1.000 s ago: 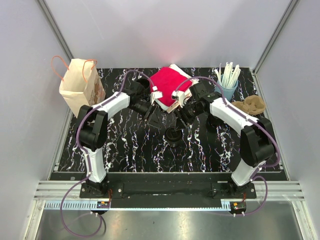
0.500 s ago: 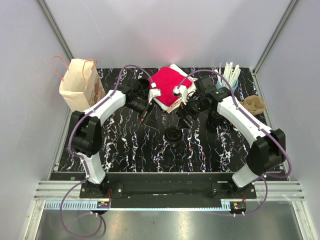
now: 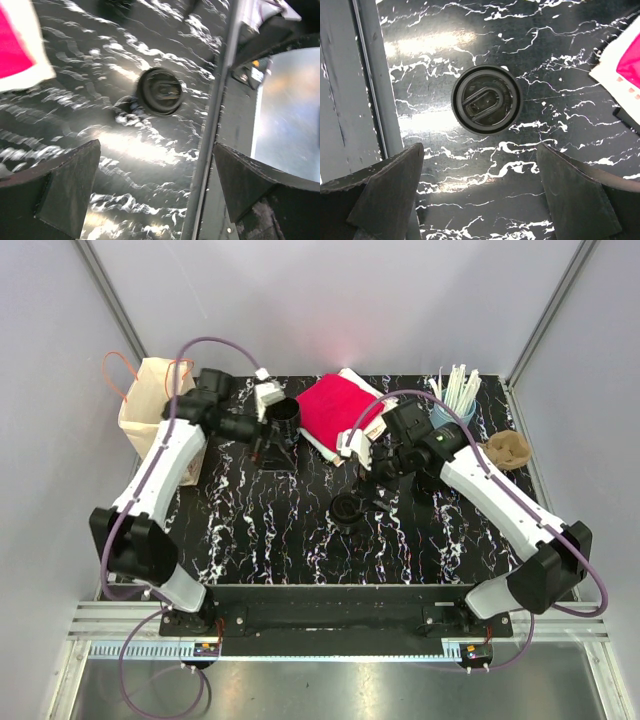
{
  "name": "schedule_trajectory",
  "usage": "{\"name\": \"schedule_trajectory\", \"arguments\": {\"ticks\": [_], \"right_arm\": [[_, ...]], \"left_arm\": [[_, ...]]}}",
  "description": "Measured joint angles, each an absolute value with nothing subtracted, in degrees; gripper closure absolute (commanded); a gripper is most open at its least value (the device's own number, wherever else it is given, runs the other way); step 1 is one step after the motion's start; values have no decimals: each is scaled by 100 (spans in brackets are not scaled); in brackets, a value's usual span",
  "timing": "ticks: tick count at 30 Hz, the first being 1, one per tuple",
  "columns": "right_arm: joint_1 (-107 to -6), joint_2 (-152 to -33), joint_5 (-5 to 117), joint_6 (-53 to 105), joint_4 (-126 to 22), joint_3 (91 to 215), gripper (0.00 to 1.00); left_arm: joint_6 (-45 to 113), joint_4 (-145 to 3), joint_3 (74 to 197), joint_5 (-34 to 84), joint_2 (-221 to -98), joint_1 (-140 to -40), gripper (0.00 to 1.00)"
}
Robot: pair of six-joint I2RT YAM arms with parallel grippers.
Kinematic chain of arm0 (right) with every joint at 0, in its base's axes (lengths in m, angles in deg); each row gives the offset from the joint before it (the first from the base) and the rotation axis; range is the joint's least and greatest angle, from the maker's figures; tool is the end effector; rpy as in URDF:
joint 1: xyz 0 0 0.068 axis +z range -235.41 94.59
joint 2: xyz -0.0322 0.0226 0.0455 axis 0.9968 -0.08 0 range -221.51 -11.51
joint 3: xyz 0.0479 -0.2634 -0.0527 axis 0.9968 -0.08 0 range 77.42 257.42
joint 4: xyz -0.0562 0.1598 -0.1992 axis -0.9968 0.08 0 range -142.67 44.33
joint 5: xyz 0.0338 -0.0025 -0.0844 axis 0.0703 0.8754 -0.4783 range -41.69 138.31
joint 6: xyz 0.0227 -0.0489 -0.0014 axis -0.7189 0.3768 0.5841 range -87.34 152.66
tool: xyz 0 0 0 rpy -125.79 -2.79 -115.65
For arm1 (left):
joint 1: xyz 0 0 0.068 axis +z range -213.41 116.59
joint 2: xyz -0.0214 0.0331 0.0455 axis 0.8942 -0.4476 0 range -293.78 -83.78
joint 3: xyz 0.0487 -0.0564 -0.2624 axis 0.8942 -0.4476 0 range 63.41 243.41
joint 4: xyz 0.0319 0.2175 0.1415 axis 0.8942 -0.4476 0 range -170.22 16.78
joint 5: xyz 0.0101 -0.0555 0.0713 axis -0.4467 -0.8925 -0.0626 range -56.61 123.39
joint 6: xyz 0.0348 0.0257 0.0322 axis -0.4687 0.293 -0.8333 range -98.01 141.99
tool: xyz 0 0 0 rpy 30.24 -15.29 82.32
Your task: Pack the takeout coffee
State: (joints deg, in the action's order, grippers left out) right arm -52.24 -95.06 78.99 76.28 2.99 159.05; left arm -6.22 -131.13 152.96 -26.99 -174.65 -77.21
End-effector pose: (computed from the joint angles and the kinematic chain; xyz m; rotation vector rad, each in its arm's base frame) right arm 0.2355 0.1757 0.3393 -1.6876 1.8127 0.6091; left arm 0.3007 -0.1056 0.3531 1.1301 1.9497 -1.2075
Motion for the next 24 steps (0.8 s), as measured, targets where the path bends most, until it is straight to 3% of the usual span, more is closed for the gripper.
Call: {"name": "schedule_trajectory", "arguments": {"ticks": [9, 24], "right_arm": [[-4839, -9478, 7707, 8030, 339, 15684, 10], [-4243, -9981, 7169, 8161, -151, 15227, 39]], "left_arm": [[-718, -13288, 14630, -2605, -16715, -6596, 1], [-781, -13353, 14059, -2878, -16453, -5741, 1]]}}
